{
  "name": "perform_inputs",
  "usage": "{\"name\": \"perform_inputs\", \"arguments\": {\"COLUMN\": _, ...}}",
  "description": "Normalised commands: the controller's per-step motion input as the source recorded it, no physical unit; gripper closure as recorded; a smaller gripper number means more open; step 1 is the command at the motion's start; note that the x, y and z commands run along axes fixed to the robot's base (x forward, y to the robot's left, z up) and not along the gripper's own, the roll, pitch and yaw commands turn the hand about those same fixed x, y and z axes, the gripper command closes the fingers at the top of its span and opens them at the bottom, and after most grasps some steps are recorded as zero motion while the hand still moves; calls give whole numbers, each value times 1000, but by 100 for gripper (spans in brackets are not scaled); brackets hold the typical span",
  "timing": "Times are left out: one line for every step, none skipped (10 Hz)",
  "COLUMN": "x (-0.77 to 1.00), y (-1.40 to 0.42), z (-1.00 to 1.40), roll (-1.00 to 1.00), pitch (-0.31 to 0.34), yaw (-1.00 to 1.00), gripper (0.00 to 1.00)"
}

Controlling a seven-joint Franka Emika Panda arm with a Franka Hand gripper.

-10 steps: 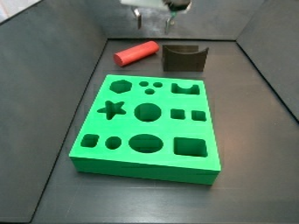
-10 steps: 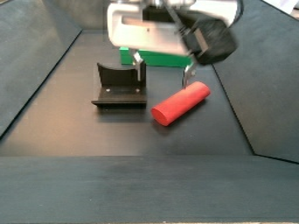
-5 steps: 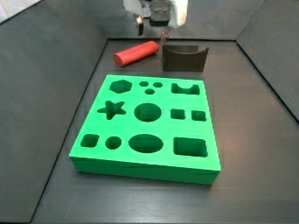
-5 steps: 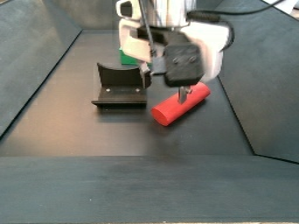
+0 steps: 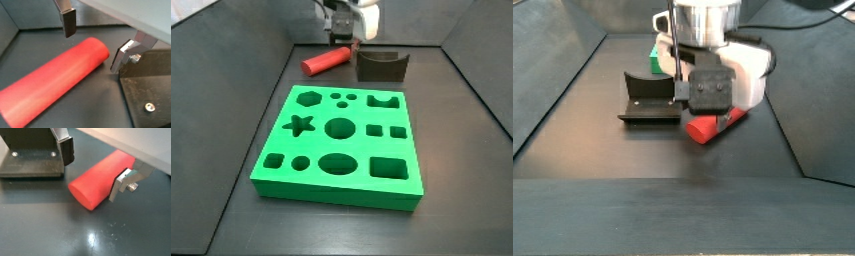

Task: Pick up the oval object. Move up. Place the oval object on the fixture. Regrasp the oval object. Move to above the board. Insert the oval object.
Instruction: Pick up the oval object.

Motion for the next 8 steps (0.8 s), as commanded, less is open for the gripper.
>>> {"name": "perform_inputs", "arguments": {"x": 9, "y": 0, "z": -74, "roll": 70, "pitch": 47, "yaw": -49, "gripper": 0}}
{"name": "perform_inputs", "arguments": {"x": 0, "y": 0, "z": -9, "roll": 0, "pitch": 0, "yaw": -9, "gripper": 0}}
{"name": "perform_inputs", "arguments": {"x": 0, "y": 43, "z": -114, "roll": -19, "pitch": 0, "yaw": -100, "gripper": 0}}
{"name": "perform_inputs", "arguments": {"x": 0, "y": 103, "z": -183, "roll": -20, "pitch": 0, "yaw": -54, "gripper": 0}}
{"name": "perform_inputs", "arguments": {"x": 0, "y": 123, "z": -463, "roll": -20, "pitch": -64, "yaw": -57, "gripper": 0}}
{"name": "perform_inputs", "arguments": {"x": -9, "y": 129, "z": -503, "roll": 0, "pitch": -47, "yaw": -54, "gripper": 0}}
{"name": "perform_inputs", "arguments": {"x": 23, "y": 0, "z": -63, "roll": 0, "pitch": 0, "yaw": -11, "gripper": 0}}
{"name": "perform_inputs", "arguments": {"x": 0, "y": 29, "z": -254, "roll": 0, "pitch": 0, "yaw": -103, "gripper": 0}}
